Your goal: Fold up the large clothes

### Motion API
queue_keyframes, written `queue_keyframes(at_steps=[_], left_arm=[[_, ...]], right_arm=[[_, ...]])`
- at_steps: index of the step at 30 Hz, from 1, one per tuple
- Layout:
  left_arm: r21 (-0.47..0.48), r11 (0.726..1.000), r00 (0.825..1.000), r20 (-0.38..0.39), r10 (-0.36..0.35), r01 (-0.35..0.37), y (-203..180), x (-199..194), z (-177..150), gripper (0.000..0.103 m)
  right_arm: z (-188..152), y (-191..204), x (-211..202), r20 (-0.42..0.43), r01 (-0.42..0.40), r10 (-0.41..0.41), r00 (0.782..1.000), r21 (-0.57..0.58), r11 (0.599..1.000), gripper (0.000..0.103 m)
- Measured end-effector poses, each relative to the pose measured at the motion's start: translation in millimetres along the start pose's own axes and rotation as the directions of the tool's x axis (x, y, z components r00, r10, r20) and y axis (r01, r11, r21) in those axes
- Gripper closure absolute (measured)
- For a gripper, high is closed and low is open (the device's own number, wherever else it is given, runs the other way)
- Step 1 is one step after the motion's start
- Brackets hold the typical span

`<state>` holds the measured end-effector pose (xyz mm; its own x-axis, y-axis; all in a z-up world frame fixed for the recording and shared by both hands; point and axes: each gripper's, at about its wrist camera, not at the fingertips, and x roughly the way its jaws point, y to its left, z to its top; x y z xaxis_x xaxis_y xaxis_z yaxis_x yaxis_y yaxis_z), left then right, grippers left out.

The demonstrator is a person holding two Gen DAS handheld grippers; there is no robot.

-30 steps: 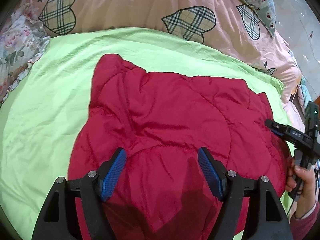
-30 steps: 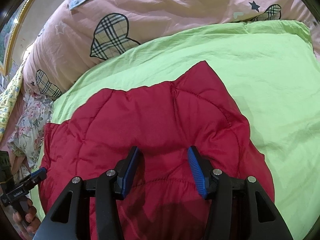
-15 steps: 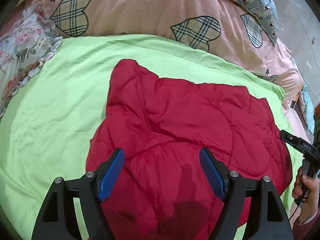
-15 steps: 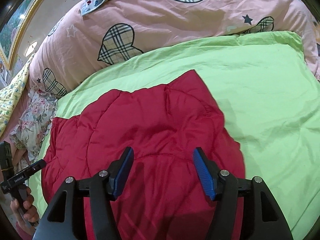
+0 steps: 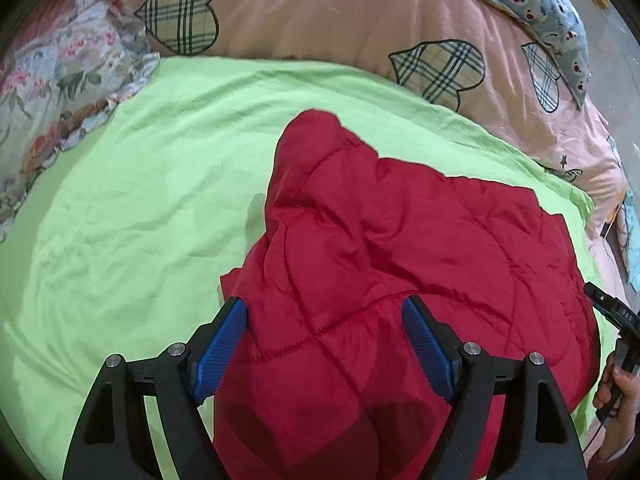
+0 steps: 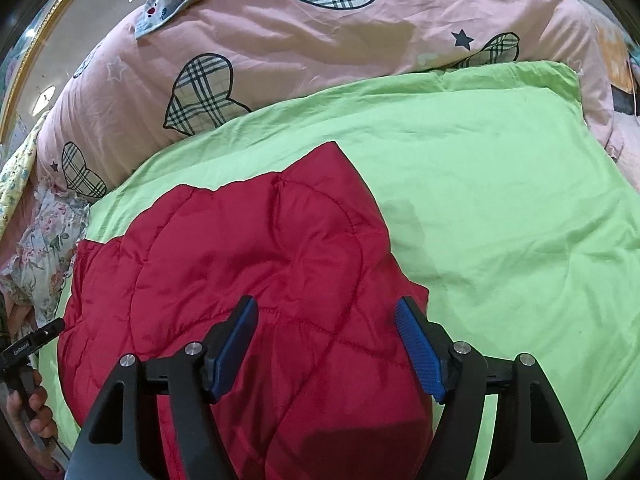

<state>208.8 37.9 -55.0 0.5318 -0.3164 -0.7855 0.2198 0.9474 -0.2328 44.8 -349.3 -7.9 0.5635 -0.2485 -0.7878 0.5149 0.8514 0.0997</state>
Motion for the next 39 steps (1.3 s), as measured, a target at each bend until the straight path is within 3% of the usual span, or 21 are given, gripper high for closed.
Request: queue_keyframes(at_steps=[3, 7, 11, 15, 21, 39], left_arm=[[-0.013, 0.999, 0.999, -0.020, -0.031, 0.031, 3, 12, 7, 0.023], [0.004, 0.998, 0.997, -0.034, -0.070, 0.070, 0, 23, 12, 0.025], [0.038, 0.997, 0.996, -0.051, -0.067, 0.069, -1, 37, 15, 0.049], [0.038, 0.988, 0.987, -0.060, -0.149, 0.151, 1, 33, 18, 0.069], [0.049, 0.983, 0.983, -0.067, -0.173, 0.176, 8, 38, 17, 0.069], [0.050, 0.996, 0.997, -0.034, -0.066, 0.067, -13, 55, 12, 0.060]], right_arm=[[2, 3, 8, -0.022, 0.001, -0.002, 1.000, -0.017, 1.000, 0.022], [0, 3, 24, -0.075, -0.010, 0.008, 0.997, -0.026, 1.000, 0.023], [-6, 4, 27, -0.113, -0.063, 0.060, 0.992, -0.021, 0.998, 0.065], [-12, 4, 14, -0.120, -0.093, 0.090, 0.989, -0.021, 0.995, 0.081], [-26, -11, -5, -0.114, -0.185, 0.189, 0.975, 0.044, 0.982, 0.084], [-25, -12, 14, -0.060, -0.154, 0.160, 0.985, 0.092, 0.984, 0.080]])
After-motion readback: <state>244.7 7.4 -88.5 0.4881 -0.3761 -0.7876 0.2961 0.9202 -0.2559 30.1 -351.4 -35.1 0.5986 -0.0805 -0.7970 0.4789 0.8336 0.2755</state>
